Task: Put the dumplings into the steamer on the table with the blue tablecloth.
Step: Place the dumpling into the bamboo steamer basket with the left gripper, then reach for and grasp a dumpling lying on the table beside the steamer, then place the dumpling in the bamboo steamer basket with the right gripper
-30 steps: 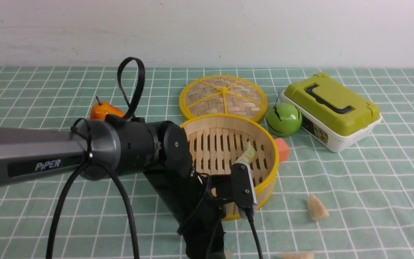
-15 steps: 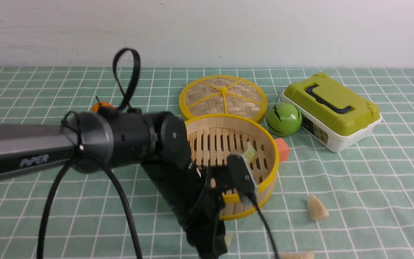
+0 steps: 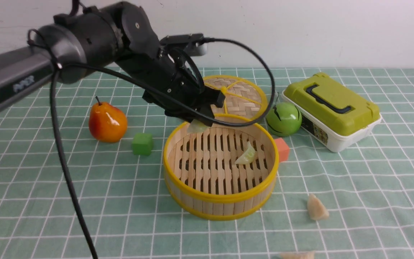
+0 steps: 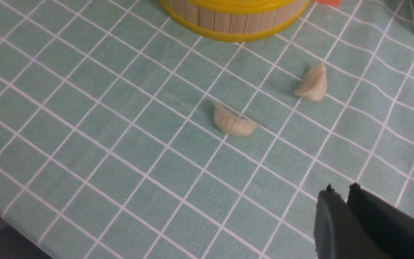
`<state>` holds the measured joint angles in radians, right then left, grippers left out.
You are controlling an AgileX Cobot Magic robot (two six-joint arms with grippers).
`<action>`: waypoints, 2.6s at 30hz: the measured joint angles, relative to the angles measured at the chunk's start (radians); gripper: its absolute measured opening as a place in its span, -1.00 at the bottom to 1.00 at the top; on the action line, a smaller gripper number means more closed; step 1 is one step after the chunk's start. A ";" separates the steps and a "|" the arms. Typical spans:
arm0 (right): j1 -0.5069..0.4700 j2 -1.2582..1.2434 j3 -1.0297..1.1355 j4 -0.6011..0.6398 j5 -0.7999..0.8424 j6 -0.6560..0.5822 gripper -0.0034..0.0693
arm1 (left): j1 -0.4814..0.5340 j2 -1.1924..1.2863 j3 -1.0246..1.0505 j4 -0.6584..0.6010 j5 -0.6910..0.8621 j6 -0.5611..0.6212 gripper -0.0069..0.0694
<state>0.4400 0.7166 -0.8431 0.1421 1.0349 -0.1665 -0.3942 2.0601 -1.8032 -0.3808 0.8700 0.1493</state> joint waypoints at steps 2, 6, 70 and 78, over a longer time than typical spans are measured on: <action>0.000 0.036 -0.010 0.008 0.012 0.000 -0.73 | 0.000 0.047 -0.012 0.007 -0.007 -0.010 -0.30; 0.000 0.153 -0.079 0.011 0.060 0.000 -0.73 | 0.000 0.130 -0.016 0.050 -0.057 -0.054 -0.30; -0.091 1.124 -0.616 -0.079 -0.016 0.141 -0.22 | 0.000 -1.175 0.781 0.281 0.206 -0.204 -0.86; 0.080 1.222 -0.912 -0.049 -0.054 0.134 -0.22 | 0.000 -1.364 0.942 0.263 0.180 -0.204 -0.86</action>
<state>0.5201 1.9385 -1.7548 0.0928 0.9806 -0.0325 -0.3938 0.6957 -0.8611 -0.1183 1.0498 -0.0545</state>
